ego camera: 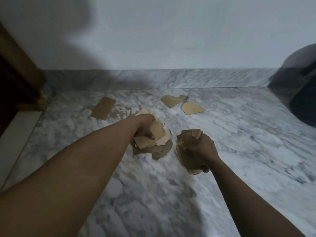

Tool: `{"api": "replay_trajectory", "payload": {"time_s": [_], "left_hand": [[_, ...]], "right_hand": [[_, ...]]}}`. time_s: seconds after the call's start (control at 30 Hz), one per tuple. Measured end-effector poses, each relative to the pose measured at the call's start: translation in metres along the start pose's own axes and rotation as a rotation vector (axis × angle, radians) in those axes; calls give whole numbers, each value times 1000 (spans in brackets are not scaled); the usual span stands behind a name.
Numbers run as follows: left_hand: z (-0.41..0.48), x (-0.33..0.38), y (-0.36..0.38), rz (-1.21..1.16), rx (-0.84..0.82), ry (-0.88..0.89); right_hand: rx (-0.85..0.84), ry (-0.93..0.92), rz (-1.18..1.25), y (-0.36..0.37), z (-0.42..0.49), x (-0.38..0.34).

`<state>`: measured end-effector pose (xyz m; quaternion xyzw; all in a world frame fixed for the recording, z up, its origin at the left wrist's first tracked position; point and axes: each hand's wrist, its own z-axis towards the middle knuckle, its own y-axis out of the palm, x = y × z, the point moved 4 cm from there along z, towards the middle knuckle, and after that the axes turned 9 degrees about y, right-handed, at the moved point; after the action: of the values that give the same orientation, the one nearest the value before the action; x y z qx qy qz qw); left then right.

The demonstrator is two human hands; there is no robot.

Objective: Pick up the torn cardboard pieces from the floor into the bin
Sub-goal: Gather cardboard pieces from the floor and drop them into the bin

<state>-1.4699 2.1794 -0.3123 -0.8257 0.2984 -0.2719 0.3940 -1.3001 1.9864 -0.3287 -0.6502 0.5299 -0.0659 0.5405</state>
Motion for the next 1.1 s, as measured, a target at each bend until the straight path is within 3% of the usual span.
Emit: {"api": "replay_trajectory", "payload": {"time_s": [0.1,0.3,0.5,0.7,0.87,0.97,1.1], "left_hand": [[5,1,-1,6,46,-4],[24,1,3,150,-9,-3],[35,-3,4,136,-50,-3],[32,-10,1,199,-81,-21],[23,-18,-1,284,20,31],[13,-37,1,188,73,41],[7,-68,4,-34,132,84]], "right_hand": [[121,-41,-62,-25,25,-21],[115,-164,-459,-33,85,-73],[-139,-6,-630,-33,145,-86],[-147,-89,-610,-33,139,-90],[-198,-181,-522,-15,121,-96],[-237,-296,-596,6,110,-105],[13,-473,-694,11,102,-142]]}}
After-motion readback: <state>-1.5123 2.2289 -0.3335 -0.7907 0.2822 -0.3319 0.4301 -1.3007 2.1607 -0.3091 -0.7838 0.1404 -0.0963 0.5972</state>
